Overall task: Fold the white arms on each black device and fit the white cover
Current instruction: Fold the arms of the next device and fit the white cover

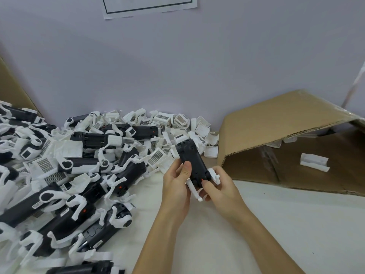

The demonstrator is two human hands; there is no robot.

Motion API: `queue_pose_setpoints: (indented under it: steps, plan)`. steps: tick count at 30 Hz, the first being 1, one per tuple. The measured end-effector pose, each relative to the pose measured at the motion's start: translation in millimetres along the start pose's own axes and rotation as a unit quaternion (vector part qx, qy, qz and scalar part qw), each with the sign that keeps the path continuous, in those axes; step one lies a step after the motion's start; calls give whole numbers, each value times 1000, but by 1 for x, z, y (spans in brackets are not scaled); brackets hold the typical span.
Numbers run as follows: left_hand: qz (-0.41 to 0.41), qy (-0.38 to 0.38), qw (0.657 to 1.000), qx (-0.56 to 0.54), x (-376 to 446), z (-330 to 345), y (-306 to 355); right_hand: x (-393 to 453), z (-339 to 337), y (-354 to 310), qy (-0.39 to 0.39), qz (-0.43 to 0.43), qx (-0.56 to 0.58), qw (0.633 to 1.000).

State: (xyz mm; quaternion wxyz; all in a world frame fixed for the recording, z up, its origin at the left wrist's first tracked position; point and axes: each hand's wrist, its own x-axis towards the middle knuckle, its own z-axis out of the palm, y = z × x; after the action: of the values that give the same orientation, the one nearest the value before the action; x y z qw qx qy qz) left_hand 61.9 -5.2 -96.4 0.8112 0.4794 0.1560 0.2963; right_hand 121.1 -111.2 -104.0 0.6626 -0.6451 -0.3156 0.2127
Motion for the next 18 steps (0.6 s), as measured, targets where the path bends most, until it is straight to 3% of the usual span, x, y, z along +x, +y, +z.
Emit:
queue_pose_setpoints:
  steps: [18]
  plan:
    - [-4, 13, 1000, -9, 4, -5, -2, 0, -1, 1, -22, 26, 29, 999]
